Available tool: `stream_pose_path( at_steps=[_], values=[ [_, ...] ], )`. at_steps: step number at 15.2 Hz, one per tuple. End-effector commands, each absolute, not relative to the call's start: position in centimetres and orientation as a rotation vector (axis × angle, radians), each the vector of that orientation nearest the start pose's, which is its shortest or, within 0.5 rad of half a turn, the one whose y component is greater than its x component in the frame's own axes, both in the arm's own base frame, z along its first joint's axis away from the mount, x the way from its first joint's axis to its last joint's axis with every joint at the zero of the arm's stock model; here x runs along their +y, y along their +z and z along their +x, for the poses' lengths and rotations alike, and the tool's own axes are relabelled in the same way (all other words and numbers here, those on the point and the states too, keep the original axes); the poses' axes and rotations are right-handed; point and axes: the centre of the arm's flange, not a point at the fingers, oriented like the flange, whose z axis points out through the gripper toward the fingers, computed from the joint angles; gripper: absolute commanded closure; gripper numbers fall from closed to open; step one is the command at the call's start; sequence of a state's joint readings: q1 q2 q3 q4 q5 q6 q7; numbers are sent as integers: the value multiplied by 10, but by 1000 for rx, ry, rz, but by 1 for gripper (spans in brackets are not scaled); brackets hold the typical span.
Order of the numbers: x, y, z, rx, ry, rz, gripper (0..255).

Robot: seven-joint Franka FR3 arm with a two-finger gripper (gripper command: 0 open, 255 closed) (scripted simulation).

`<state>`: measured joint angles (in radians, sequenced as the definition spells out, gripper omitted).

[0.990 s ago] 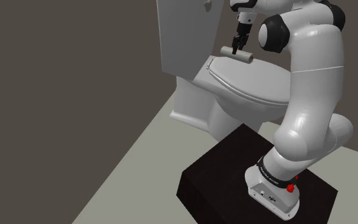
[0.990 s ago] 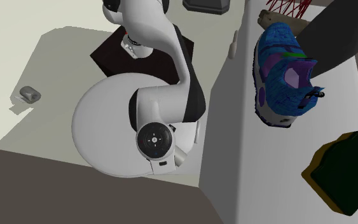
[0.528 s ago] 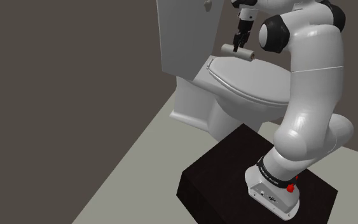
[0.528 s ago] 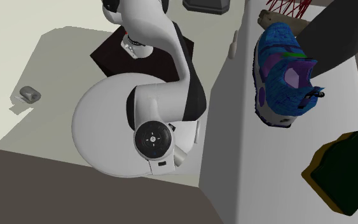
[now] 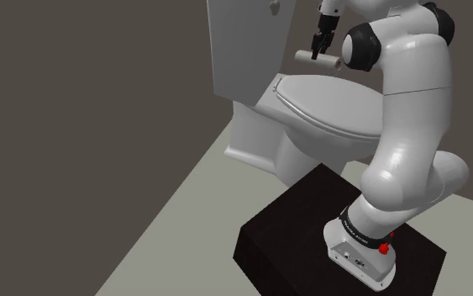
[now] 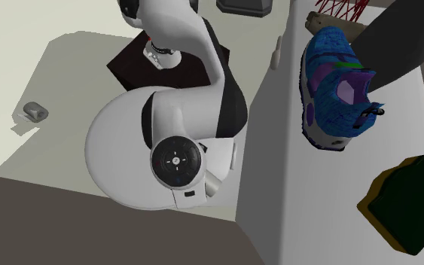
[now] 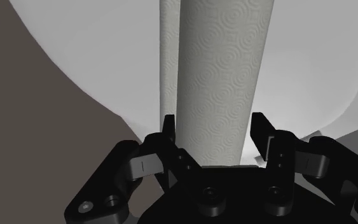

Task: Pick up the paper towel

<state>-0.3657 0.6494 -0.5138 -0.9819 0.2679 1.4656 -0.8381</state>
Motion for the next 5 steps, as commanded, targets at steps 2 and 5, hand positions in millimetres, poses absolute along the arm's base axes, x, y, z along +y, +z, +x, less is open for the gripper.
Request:
stream_pose_path(
  at_steps=[2,5],
  values=[
    [-437,523,557,-77,146,-3087,255],
    [-437,529,557,-77,146,-3087,255]
  ],
)
